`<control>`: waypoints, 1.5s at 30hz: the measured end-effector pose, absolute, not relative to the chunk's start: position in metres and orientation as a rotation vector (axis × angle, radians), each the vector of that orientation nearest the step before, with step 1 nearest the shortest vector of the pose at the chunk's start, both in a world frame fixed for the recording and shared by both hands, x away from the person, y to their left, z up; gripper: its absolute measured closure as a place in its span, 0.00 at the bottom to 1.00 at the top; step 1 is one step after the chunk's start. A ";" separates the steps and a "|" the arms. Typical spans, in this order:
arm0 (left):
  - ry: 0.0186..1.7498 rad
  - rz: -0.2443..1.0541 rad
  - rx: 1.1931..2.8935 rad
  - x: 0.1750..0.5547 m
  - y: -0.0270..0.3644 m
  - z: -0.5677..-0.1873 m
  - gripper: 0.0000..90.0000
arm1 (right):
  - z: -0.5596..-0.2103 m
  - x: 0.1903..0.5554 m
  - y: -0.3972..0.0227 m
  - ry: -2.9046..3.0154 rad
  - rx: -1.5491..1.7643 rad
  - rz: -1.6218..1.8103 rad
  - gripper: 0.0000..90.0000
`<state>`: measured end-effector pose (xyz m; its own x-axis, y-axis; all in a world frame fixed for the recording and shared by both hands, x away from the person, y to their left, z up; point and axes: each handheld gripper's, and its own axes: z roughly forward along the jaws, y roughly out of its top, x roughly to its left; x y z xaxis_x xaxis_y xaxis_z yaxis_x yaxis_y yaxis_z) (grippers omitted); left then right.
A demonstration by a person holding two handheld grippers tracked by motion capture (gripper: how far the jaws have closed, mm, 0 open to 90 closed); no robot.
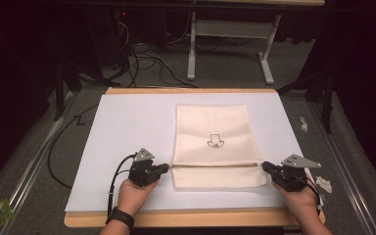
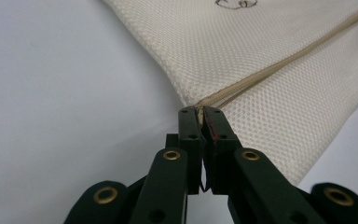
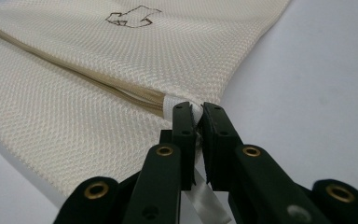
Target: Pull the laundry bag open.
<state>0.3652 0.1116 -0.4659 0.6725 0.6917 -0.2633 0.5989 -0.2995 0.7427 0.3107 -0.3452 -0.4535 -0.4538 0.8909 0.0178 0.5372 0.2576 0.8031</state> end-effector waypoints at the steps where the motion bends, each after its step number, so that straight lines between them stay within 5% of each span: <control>1: 0.998 0.133 2.006 0.365 0.111 -0.467 0.97 | -0.454 0.311 -0.344 2.089 1.301 1.063 0.95; 10: 1.020 0.145 2.005 0.367 0.116 -0.472 0.87 | -0.456 0.311 -0.345 2.097 1.295 1.065 0.87; 14: 1.052 0.104 1.911 0.367 0.119 -0.469 0.68 | -0.454 0.310 -0.346 2.062 1.268 1.176 0.63; 16: 1.037 0.138 1.888 0.366 0.120 -0.466 0.65 | -0.452 0.310 -0.346 2.047 1.265 1.190 0.59; 19: 1.004 0.271 1.838 0.362 0.124 -0.458 0.51 | -0.446 0.310 -0.347 1.982 1.272 1.243 0.34; 27: 0.984 0.473 1.789 0.361 0.138 -0.437 0.30 | -0.434 0.308 -0.365 1.863 1.274 1.254 0.17; 35: 1.117 0.670 1.682 0.363 0.196 -0.425 0.18 | -0.432 0.300 -0.397 1.748 1.318 1.202 0.12; 45: 1.148 0.709 1.735 0.363 0.199 -0.425 0.09 | -0.431 0.301 -0.404 1.717 1.331 1.203 0.12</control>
<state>0.3632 0.1986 -0.4251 0.4018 0.9156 -0.0187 0.3935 -0.1541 0.9063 0.3011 -0.4043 -0.4310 -0.2766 0.9601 0.0419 0.3674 0.0653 0.9278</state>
